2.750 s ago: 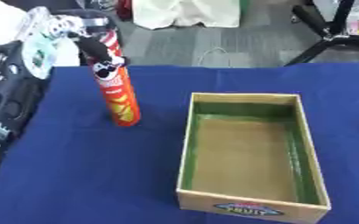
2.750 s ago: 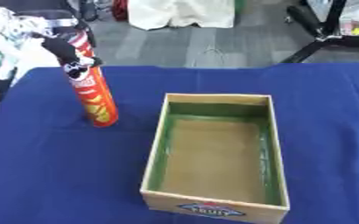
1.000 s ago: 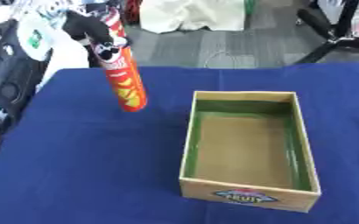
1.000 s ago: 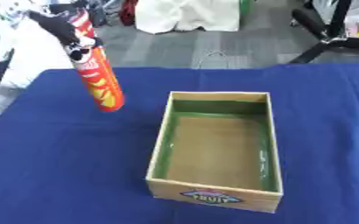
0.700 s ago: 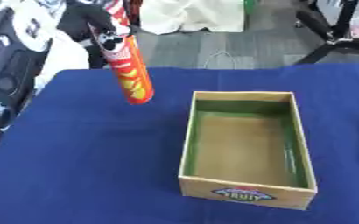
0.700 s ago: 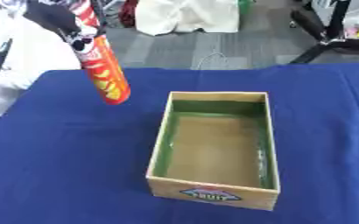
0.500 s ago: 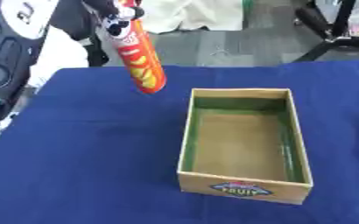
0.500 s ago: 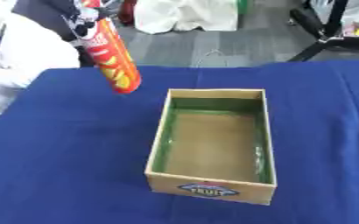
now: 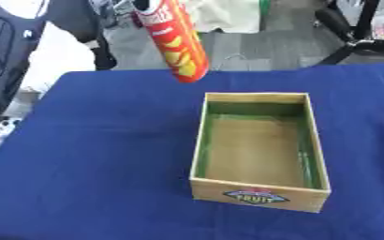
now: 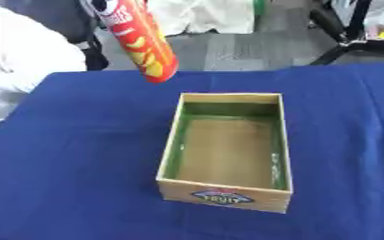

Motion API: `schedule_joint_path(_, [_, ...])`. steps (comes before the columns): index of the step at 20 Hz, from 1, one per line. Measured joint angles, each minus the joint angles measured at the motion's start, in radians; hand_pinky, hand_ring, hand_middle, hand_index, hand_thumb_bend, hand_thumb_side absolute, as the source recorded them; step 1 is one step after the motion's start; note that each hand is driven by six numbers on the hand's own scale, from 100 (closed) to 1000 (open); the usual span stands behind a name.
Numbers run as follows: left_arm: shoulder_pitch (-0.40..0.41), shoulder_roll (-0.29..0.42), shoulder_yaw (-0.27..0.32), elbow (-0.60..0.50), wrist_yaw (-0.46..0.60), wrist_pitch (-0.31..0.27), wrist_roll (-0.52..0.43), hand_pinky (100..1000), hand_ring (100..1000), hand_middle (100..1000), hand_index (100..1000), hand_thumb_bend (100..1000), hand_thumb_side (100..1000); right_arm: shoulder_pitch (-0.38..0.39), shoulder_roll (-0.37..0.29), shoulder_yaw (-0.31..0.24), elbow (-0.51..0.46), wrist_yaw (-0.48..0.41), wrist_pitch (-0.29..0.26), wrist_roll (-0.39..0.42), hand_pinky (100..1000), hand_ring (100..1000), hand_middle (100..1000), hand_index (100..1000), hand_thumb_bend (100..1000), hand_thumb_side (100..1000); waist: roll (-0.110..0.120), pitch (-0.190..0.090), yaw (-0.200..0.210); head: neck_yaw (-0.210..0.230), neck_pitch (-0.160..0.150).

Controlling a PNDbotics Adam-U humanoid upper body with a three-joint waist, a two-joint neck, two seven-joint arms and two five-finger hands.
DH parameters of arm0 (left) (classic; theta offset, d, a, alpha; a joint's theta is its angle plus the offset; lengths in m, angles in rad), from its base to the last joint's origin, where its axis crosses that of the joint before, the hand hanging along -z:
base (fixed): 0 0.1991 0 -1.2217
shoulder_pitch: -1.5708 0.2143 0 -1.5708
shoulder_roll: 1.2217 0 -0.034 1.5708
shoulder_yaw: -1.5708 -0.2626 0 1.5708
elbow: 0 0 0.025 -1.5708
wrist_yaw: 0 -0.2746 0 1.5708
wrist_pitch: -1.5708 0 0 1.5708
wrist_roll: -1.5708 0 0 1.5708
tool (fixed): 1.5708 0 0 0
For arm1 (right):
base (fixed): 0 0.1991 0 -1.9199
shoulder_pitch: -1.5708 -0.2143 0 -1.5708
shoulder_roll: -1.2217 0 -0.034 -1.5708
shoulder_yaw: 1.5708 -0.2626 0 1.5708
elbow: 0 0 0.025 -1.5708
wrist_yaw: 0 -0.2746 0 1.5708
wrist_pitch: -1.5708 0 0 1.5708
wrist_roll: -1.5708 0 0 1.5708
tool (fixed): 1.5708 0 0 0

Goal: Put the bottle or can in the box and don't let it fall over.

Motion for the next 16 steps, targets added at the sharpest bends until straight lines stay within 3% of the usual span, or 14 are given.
schedule_joint_path(1, [0.004, -0.001, -0.013, -0.03, 0.02, 0.01, -0.001, 100, 243, 371, 240, 174, 100, 0.0, 0.0, 0.0, 0.0, 0.0, 0.0, 0.0, 926, 698, 694, 991, 100, 774, 0.0, 0.0, -0.001, 0.0, 0.001])
schedule_joint_path(2, [0.012, -0.003, -0.025, -0.06, 0.041, 0.021, -0.002, 100, 242, 369, 239, 100, 100, 0.0, 0.0, 0.0, 0.0, -0.001, 0.0, 0.0, 926, 698, 694, 992, 100, 778, -0.001, 0.0, -0.001, 0.0, 0.005])
schedule_joint_path(9, [0.079, -0.003, -0.1, -0.242, 0.164, 0.105, -0.002, 100, 241, 363, 239, 100, 100, 0.0, 0.0, -0.001, 0.0, -0.002, -0.001, -0.004, 926, 697, 693, 992, 100, 780, -0.011, 0.001, -0.006, 0.0, 0.016])
schedule_joint_path(16, [0.141, 0.019, -0.137, -0.35, 0.165, 0.128, -0.006, 100, 251, 371, 245, 116, 100, 0.0, 0.001, -0.002, 0.0, -0.002, -0.005, -0.009, 926, 697, 692, 992, 100, 783, -0.024, 0.01, -0.006, 0.0, 0.016])
